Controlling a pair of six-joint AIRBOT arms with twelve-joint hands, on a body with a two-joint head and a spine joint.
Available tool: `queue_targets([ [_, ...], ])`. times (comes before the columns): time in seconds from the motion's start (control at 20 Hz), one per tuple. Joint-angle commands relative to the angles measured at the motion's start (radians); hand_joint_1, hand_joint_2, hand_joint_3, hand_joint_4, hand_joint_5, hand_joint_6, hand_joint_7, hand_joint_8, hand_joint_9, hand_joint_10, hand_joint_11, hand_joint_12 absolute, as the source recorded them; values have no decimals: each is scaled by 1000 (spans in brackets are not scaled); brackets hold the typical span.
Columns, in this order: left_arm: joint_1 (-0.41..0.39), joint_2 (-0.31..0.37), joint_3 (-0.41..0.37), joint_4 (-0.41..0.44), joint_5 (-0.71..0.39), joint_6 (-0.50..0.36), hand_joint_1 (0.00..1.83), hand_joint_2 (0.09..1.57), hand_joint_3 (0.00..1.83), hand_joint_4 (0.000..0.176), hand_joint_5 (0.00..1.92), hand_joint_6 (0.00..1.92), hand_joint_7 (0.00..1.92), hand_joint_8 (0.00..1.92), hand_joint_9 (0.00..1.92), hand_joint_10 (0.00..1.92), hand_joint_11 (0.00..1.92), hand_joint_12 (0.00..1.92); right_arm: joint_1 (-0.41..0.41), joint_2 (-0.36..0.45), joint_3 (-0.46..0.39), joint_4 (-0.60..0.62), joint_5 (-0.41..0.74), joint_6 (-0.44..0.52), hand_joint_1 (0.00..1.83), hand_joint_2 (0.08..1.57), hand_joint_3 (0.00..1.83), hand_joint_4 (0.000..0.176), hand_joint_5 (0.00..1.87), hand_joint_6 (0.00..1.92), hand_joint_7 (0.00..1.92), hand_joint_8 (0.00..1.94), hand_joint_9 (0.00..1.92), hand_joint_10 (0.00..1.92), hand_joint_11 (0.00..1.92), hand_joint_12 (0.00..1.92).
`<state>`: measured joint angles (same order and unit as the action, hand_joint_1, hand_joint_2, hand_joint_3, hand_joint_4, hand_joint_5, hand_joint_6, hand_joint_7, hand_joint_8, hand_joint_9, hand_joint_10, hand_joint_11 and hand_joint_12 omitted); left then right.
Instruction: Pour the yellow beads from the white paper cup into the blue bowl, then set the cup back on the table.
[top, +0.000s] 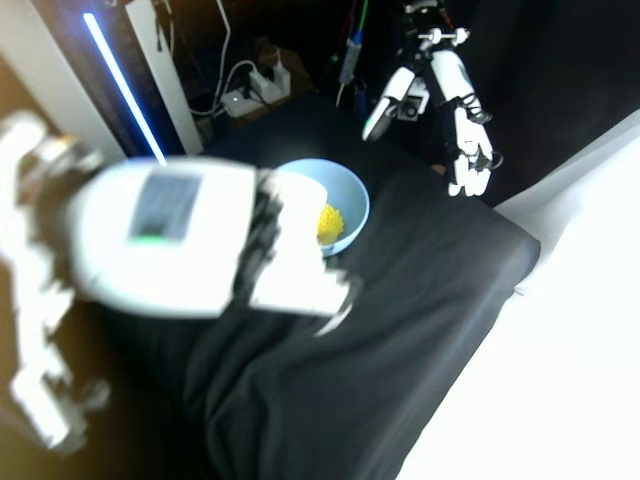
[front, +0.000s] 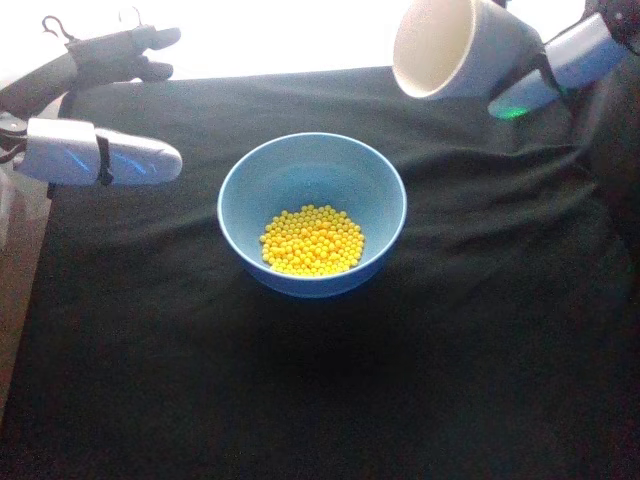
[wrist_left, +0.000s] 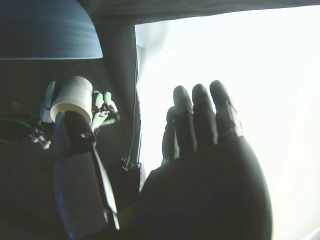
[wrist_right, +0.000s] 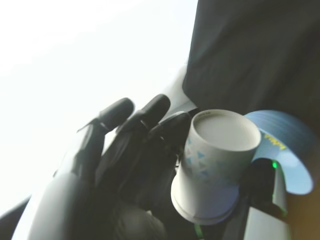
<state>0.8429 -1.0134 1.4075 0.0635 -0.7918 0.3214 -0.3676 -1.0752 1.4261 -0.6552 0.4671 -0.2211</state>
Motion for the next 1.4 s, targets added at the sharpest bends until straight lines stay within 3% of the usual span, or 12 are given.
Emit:
queue_targets([
  [0.0,-5,-1,4,-35,-119,-10,753,850,2,47,231,0,446,0,279,0,0,545,4,-2,4,69,130,0,1255,1073,0,0,1229,407,985,1150,573,1175,4,1687],
  [0.1,7,-1,4,-45,-125,-11,770,844,0,36,233,1,453,1,262,1,0,445,-57,0,19,168,196,0,1262,1109,1,0,1203,348,890,1361,617,1730,475,1912],
  [0.25,11,-1,4,-48,-125,-12,774,849,0,17,227,0,439,0,266,1,0,464,-133,2,33,302,272,0,1248,1114,3,0,1170,671,813,1213,482,1075,99,1705],
  [0.4,14,-1,4,-50,-126,-13,791,853,1,0,230,1,418,0,273,1,0,532,-215,7,38,444,359,-5,1259,1094,0,0,1248,472,850,1220,467,1117,20,1765],
  [0.55,20,-1,3,-54,-128,-14,788,855,1,0,233,1,418,2,289,5,0,549,-282,11,37,543,428,-7,1170,1069,0,0,1097,772,696,539,319,856,0,1494],
  [0.6,22,-1,3,-56,-129,-16,793,856,1,0,235,1,416,1,295,7,0,552,-307,12,35,576,452,-7,1222,1132,6,0,1115,684,715,1249,342,1201,0,1726],
  [0.65,23,-1,3,-58,-130,-16,788,850,0,0,234,1,422,3,290,4,0,550,-331,13,32,609,477,-7,1229,1150,1,0,1107,744,709,1343,317,1196,0,1714],
  [0.7,24,-1,3,-59,-130,-16,798,853,0,0,231,1,428,3,297,4,0,560,-364,13,28,658,510,-7,1180,1071,3,0,1084,791,688,642,392,723,0,1338],
  [0.75,24,-1,2,-59,-130,-16,798,853,0,0,231,1,428,3,297,4,0,560,-386,13,25,685,531,-7,1180,1071,3,0,1084,791,688,642,392,723,0,1338],
  [0.8,25,-1,1,-59,-130,-16,784,844,0,0,223,0,427,1,301,5,0,569,-419,12,21,728,560,-7,1165,1076,0,0,1072,817,682,166,326,241,0,936],
  [1.05,30,-1,-2,-62,-131,-16,790,861,4,0,217,0,422,0,297,1,0,487,-552,-5,6,916,680,-7,1137,1157,0,0,899,1093,828,11,385,22,0,418],
  [1.35,54,-1,-6,-85,-152,-17,795,853,0,0,224,0,412,0,297,0,0,527,-634,-63,6,1075,781,-7,1118,1115,0,0,986,965,769,2,425,3,0,570],
])
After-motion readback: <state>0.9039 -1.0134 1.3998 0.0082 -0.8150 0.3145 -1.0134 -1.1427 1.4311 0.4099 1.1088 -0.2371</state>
